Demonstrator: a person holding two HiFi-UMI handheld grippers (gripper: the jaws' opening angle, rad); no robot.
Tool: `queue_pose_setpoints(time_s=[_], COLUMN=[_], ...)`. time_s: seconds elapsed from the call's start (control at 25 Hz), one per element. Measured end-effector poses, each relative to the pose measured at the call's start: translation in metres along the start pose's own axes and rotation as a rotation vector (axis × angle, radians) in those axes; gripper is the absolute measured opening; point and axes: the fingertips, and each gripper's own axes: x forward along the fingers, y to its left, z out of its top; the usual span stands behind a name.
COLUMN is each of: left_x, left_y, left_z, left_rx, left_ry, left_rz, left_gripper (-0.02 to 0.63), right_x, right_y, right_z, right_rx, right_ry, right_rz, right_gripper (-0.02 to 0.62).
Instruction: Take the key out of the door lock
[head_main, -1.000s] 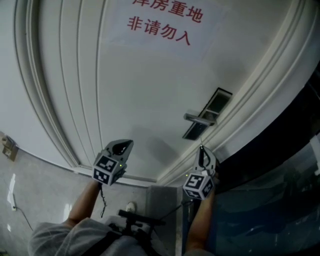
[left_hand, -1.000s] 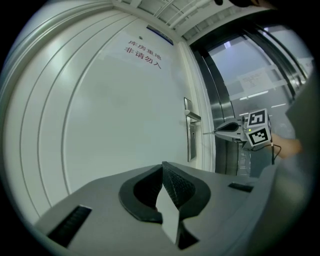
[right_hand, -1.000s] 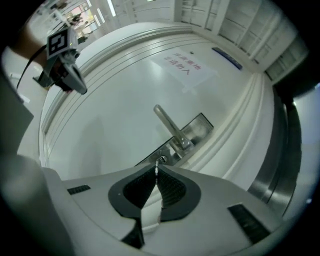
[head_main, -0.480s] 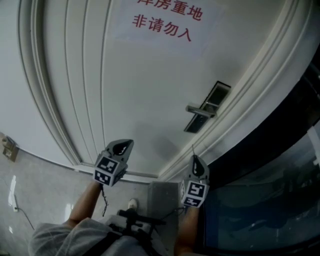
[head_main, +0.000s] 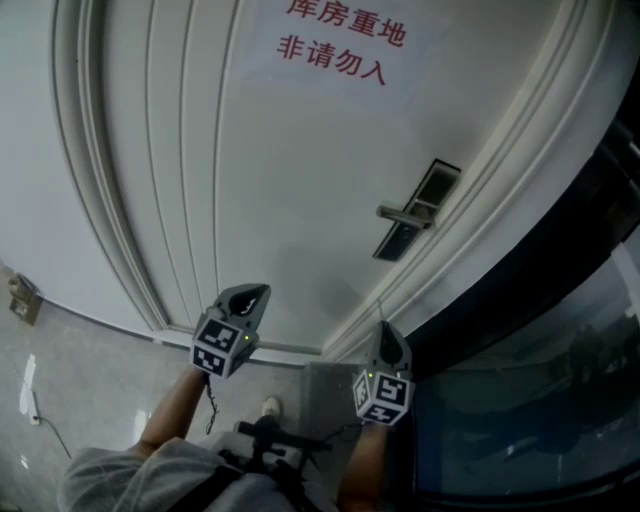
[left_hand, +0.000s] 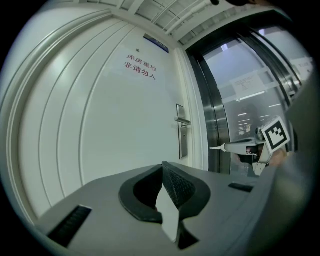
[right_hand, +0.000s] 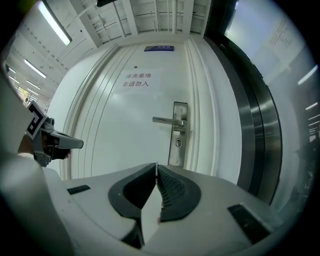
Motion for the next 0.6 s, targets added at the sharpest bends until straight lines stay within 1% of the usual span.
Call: queue_pose_setpoints(time_s=[0.28,0.6], left_x=[-0.009,-0.006], left_y=[-0.006,-0.014], left_z=[-0.004,-0.004], left_rx=[-0.002,-0.001], left_ry=[0.003,0.002], left_rz=[-0.003,-0.013], left_gripper=[0.008,0.008], right_x=[-0.016,-0.02], right_y=[0.011,0.005], right_z=[-0.005,-0.007], right_rx=[0.034,0.035], right_ry=[-0.024,-0.024], right_rz=[0.023,0.018], right_gripper=[0.021,0.021])
